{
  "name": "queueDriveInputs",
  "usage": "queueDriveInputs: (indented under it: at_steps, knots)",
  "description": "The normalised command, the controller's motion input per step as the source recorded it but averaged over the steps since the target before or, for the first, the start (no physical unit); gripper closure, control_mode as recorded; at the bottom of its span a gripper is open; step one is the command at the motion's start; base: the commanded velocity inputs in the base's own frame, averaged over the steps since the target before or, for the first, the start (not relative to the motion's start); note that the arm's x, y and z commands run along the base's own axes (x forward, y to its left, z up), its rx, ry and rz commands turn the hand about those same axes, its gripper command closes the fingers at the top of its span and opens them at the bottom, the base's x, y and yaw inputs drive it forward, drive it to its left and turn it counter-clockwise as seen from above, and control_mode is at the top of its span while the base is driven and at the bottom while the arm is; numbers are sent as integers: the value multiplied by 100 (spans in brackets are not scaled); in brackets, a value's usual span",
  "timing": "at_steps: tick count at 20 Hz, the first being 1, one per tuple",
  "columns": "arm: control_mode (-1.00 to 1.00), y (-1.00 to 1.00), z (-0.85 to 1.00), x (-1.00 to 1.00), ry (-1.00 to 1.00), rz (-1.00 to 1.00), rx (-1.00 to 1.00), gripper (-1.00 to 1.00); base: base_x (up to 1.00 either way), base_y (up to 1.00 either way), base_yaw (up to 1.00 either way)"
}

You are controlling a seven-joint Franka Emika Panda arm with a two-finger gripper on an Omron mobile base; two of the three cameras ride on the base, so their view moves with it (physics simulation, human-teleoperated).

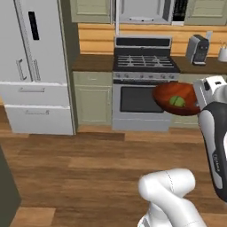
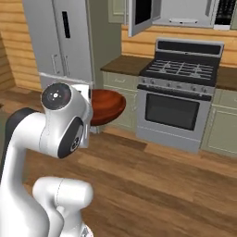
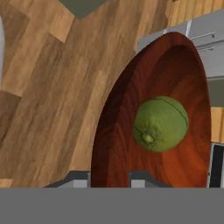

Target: Pick the lime from the sink and place it in the bowl. Then pick the bowl and place it in the microwave. Then close the microwave door and press the start button.

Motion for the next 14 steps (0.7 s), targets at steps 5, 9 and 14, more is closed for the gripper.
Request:
queueDriveInputs:
  at_steps: [5,9,14]
  knots:
    - [100,0,0,0,0,0,0,100,95,4,-23]
    - [100,0,0,0,0,0,0,100,86,0,-22]
    - [100,0,0,0,0,0,0,100,78,0,-16]
